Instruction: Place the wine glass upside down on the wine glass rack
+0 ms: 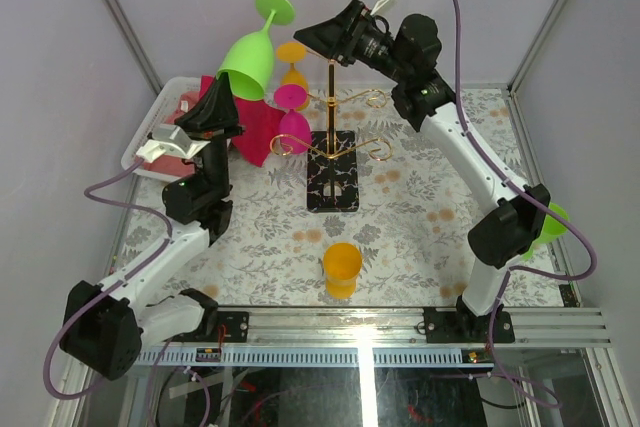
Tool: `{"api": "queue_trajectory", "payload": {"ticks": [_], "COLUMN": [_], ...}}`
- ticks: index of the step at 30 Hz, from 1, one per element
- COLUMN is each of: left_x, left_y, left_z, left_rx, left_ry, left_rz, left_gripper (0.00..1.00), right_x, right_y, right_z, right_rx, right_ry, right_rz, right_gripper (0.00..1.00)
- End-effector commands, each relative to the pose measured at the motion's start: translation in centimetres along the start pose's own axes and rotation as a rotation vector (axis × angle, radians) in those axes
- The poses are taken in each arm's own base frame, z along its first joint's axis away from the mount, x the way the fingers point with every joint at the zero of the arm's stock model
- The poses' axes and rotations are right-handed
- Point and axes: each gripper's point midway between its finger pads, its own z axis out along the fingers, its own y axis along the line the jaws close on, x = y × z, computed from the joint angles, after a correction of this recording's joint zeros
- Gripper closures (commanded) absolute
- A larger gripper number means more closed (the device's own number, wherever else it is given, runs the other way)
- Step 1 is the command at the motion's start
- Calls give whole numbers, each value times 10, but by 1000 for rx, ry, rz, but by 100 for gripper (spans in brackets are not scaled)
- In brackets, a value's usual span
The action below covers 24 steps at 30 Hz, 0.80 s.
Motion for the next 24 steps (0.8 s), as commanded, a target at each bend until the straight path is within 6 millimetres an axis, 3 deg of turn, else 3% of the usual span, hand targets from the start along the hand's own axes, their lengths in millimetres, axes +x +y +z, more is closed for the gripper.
{"api": "queue_trajectory", "payload": {"ticks": [1, 8, 24], "left_x": [-26, -16, 0], "left_y": [9, -5, -28], "left_z": [3, 4, 2], "left_rx": [-98, -79, -65], "left_ry": [-135, -125, -105], "left_rz": [-111, -191, -273], "left_gripper": [100, 100, 100], "right_x": [-16, -17, -10], "right_y": [49, 65, 63], "right_z": [0, 0, 10], "right_rx": [-149, -204, -229], "right_ry": [-59, -65, -49], "right_rz": [-2, 3, 55], "right_gripper": [22, 22, 29]}}
